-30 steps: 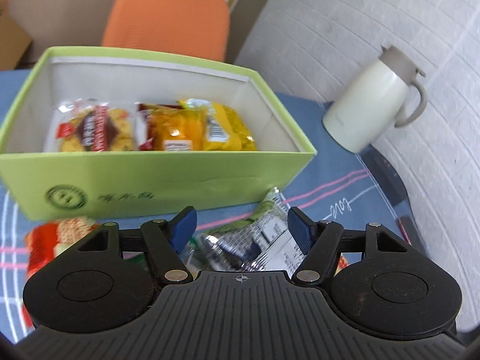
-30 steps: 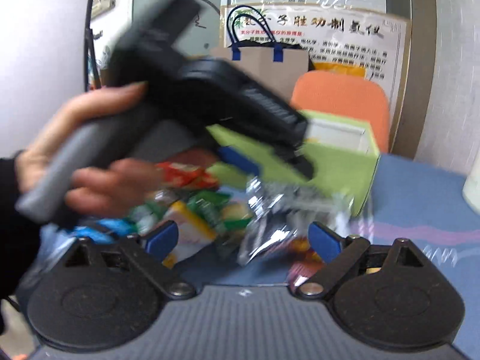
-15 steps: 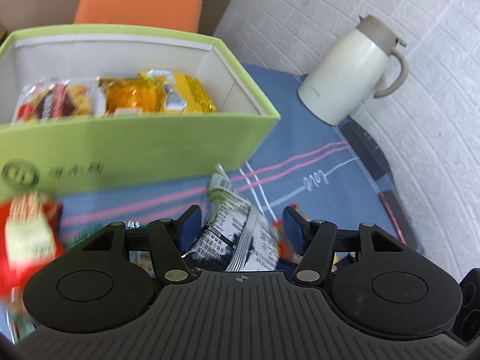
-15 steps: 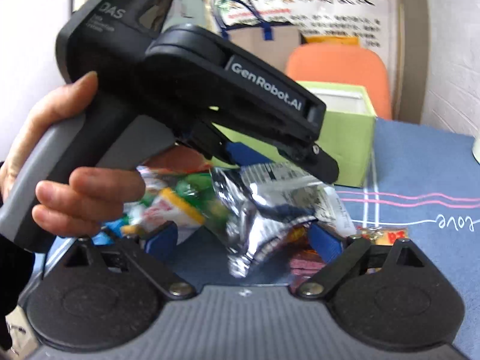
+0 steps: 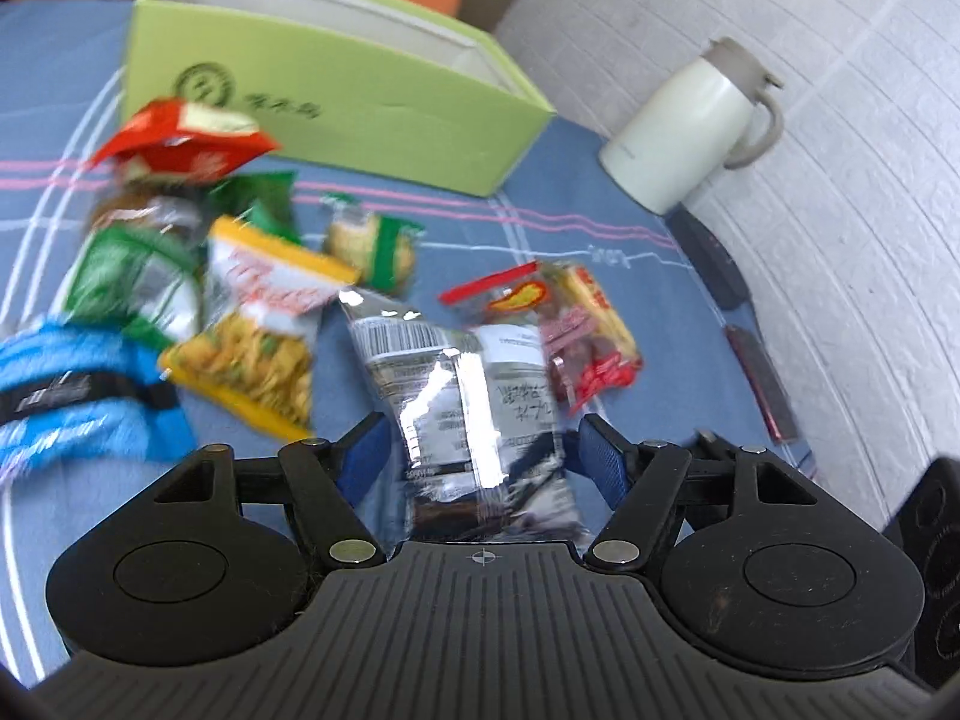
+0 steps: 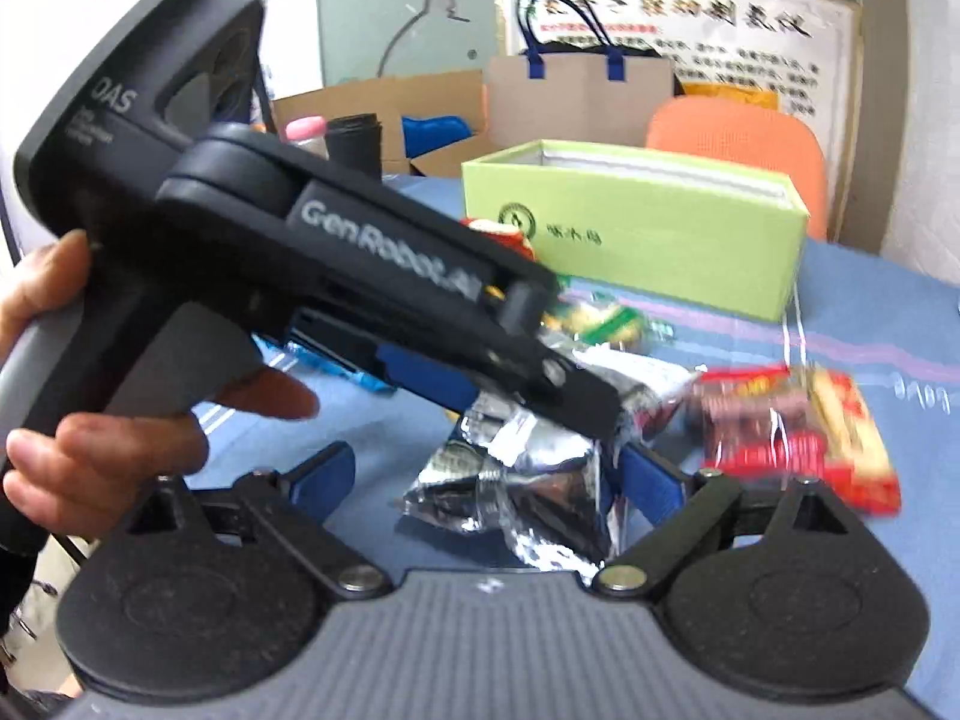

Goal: Organize snacks
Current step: 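Grasp the silver foil packet with the left gripper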

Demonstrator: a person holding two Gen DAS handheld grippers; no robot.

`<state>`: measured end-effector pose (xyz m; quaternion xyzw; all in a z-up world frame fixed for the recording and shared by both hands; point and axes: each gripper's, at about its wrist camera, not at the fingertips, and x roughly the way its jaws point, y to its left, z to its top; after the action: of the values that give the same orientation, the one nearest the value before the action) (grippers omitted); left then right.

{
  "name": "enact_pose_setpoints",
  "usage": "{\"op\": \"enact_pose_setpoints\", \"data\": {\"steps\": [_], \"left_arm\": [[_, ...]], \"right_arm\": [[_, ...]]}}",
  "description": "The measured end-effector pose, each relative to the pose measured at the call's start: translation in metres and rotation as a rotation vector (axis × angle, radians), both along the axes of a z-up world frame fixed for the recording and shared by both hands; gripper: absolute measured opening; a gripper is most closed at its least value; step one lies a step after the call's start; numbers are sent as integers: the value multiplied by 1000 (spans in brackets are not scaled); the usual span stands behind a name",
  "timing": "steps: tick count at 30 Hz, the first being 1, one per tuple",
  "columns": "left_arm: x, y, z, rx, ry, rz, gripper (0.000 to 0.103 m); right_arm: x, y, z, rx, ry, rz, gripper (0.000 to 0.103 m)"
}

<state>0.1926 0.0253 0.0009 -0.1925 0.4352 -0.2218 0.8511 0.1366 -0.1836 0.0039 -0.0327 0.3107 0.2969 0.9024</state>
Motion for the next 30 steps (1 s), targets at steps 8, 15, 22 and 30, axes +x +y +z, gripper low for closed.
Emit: {"op": "enact_pose_setpoints", "data": {"steps": [8, 15, 22, 30], "left_arm": [[-18, 5, 1, 5, -24, 28, 72], [-14, 1, -1, -1, -28, 6, 72], [-7, 1, 2, -6, -35, 7, 76], [3, -18, -7, 50, -22, -37, 71]], "right_arm": [[-5, 0, -22, 63, 74, -222, 93], [-20, 2, -31, 8, 20, -168, 94], [4, 3, -16, 28, 10, -167, 93], [14, 13, -27, 32, 36, -132, 94]]}}
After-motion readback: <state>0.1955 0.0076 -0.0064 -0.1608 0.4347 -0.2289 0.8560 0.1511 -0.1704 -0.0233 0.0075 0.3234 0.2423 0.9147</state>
